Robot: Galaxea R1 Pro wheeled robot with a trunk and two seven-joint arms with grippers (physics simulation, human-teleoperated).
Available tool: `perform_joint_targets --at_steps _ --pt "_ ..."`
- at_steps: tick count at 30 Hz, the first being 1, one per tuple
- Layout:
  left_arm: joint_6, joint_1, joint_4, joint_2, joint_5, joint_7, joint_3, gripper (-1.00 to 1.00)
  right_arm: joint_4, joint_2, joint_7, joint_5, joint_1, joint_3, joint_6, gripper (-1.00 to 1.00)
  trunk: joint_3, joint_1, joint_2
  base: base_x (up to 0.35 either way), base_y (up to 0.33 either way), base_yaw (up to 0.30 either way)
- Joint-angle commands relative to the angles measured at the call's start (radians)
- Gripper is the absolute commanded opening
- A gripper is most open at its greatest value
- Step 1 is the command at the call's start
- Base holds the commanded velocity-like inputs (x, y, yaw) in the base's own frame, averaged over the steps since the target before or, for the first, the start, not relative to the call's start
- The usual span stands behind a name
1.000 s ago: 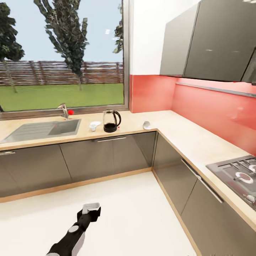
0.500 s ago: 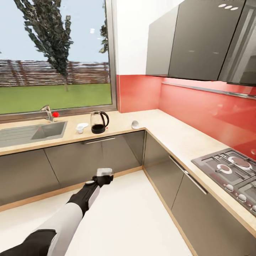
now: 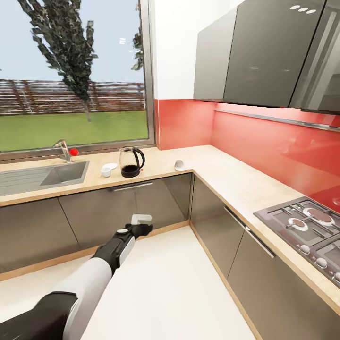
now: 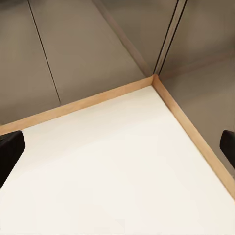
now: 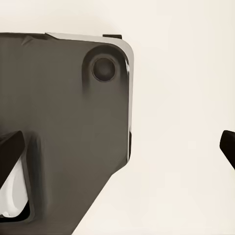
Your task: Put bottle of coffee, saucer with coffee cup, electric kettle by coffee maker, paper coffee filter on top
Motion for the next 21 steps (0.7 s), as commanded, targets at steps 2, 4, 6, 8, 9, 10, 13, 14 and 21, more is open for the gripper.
perform_joint_targets --at_steps 2,4,6,8,9,10,13,14,21 --pt "0.003 0.003 -0.002 0.002 -0.001 0.001 -0.004 1.00 0.000 0.000 0.000 0.000 0.000 0.000 -0.002 1.00 -0.002 0.001 -0.002 0.009 0.000 0.000" --pt "0.002 0.004 -0.003 0.002 -0.002 0.001 -0.004 1.00 0.000 0.000 0.000 0.000 0.000 0.000 -0.001 1.00 -0.002 0.001 -0.002 0.068 0.000 0.000" --pt "0.002 0.004 -0.003 0.003 -0.002 0.001 -0.004 1.00 0.005 0.000 0.000 0.000 0.000 0.000 -0.001 1.00 -0.002 0.001 -0.002 0.189 0.000 0.000" --pt "0.003 0.004 -0.003 0.003 -0.001 0.001 -0.003 1.00 0.021 0.000 -0.001 -0.001 0.000 0.000 -0.001 1.00 -0.002 0.001 -0.002 0.267 0.000 0.000" --pt "0.004 0.003 -0.003 0.002 -0.001 0.001 -0.003 1.00 0.025 0.000 -0.001 -0.001 0.000 0.000 -0.001 1.00 -0.002 0.001 -0.002 0.292 0.000 0.000" --pt "0.005 0.001 -0.004 0.002 -0.001 0.001 -0.002 1.00 0.034 0.000 -0.001 -0.002 0.000 0.000 -0.001 1.00 -0.002 0.001 -0.002 0.307 0.000 0.000" --pt "0.008 -0.007 -0.005 0.000 -0.001 0.001 -0.002 1.00 0.046 0.000 -0.001 -0.002 0.000 0.000 -0.001 1.00 -0.002 0.001 -0.002 0.321 0.000 0.000" --pt "0.009 -0.010 -0.006 -0.001 -0.001 0.001 -0.002 1.00 0.048 0.000 -0.001 -0.003 0.000 0.000 -0.001 1.00 -0.002 0.001 -0.002 0.329 0.000 -0.015" --pt "0.024 -0.028 -0.056 -0.006 -0.001 0.000 -0.002 1.00 0.052 0.001 -0.001 -0.003 0.000 -0.001 -0.001 1.00 -0.002 0.001 -0.002 0.333 0.000 -0.174"
